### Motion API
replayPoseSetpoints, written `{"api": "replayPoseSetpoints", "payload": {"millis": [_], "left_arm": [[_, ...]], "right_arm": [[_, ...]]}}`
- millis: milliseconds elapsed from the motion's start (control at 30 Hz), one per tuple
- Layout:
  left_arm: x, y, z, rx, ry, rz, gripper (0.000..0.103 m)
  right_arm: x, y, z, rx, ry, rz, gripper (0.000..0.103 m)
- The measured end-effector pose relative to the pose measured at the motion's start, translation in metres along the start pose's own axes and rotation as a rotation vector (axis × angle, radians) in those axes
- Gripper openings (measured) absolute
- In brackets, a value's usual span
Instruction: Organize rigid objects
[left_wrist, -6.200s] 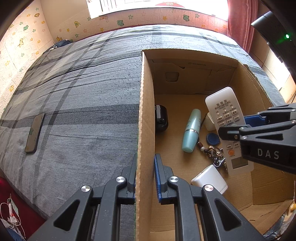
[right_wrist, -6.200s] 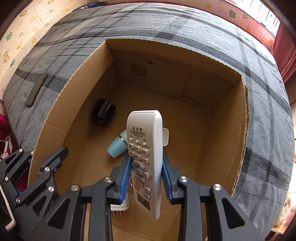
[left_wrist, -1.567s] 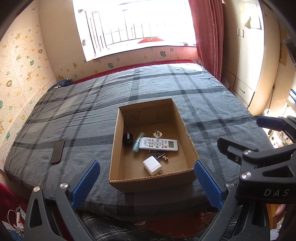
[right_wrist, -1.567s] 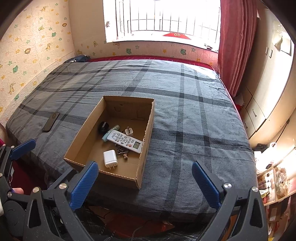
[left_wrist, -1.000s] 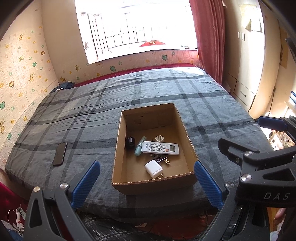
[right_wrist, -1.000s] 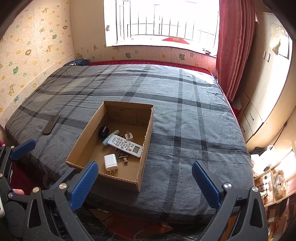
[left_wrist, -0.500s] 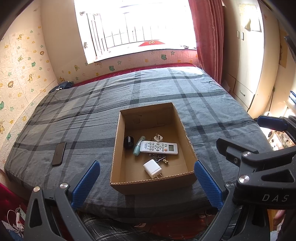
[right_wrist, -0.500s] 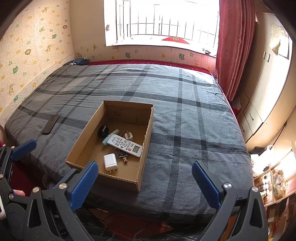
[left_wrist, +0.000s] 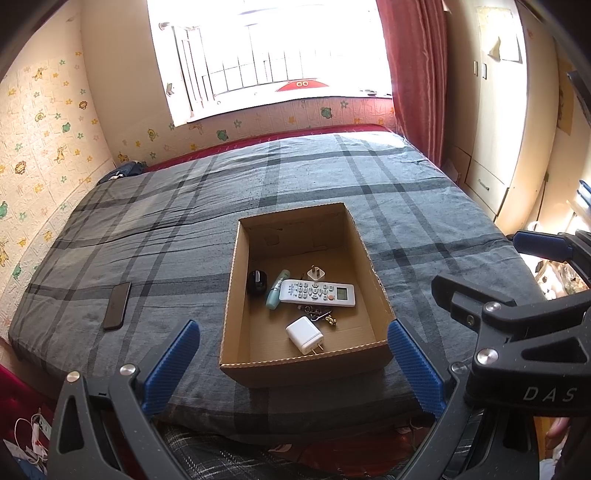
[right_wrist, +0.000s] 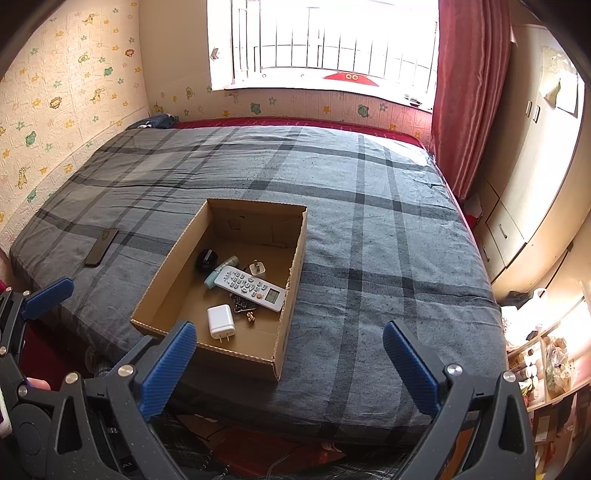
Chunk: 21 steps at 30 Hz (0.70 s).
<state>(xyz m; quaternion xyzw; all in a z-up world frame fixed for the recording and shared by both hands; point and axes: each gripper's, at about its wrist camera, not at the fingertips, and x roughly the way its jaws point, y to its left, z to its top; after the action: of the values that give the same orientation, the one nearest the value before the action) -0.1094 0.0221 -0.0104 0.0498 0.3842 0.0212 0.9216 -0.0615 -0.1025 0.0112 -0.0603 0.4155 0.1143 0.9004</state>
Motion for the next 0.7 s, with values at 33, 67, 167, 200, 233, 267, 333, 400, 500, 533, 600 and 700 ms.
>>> {"api": "replayPoseSetpoints", "payload": {"millis": [33, 67, 167, 200, 233, 267, 333, 400, 500, 533, 600, 700], "left_arm": [[0.0001, 0.0000, 0.0000, 0.001, 0.001, 0.001, 0.103], [0.0004, -0.0003, 0.0001, 0.001, 0.001, 0.001, 0.103], [0.0015, -0.0006, 0.0003, 0.002, 0.004, 0.003, 0.103], [0.0021, 0.0002, 0.0003, 0.001, 0.005, 0.002, 0.103], [0.0027, 0.0004, 0.0005, 0.000, 0.007, 0.001, 0.103], [0.0031, 0.0006, 0.0008, 0.001, 0.007, 0.000, 0.103], [0.0035, 0.0011, 0.0011, 0.001, 0.008, 0.001, 0.103], [0.0041, 0.0009, 0.0017, 0.004, 0.006, 0.003, 0.103], [0.0061, 0.0008, 0.0027, 0.006, 0.010, 0.003, 0.103], [0.0066, 0.0008, 0.0029, 0.006, 0.009, 0.002, 0.103], [0.0074, 0.0013, 0.0035, 0.007, 0.011, 0.000, 0.103], [0.0099, 0.0021, 0.0043, 0.008, 0.014, -0.002, 0.103]], "right_arm": [[-0.0001, -0.0001, 0.0003, -0.001, 0.000, 0.000, 0.103], [-0.0001, -0.0002, 0.0004, -0.001, 0.000, -0.002, 0.103], [0.0017, -0.0004, 0.0010, -0.002, 0.003, -0.002, 0.103], [0.0024, -0.0004, 0.0012, -0.002, 0.004, -0.001, 0.103], [0.0032, -0.0003, 0.0018, -0.002, 0.006, -0.001, 0.103], [0.0036, -0.0003, 0.0019, -0.002, 0.006, -0.001, 0.103], [0.0041, -0.0006, 0.0019, -0.003, 0.005, -0.002, 0.103], [0.0049, -0.0005, 0.0022, -0.003, 0.003, -0.001, 0.103], [0.0052, -0.0006, 0.0023, -0.003, 0.004, -0.001, 0.103], [0.0054, -0.0008, 0.0023, -0.003, 0.005, 0.000, 0.103], [0.0054, -0.0007, 0.0025, -0.003, 0.004, -0.002, 0.103], [0.0077, -0.0009, 0.0030, -0.003, 0.006, -0.004, 0.103]]}}
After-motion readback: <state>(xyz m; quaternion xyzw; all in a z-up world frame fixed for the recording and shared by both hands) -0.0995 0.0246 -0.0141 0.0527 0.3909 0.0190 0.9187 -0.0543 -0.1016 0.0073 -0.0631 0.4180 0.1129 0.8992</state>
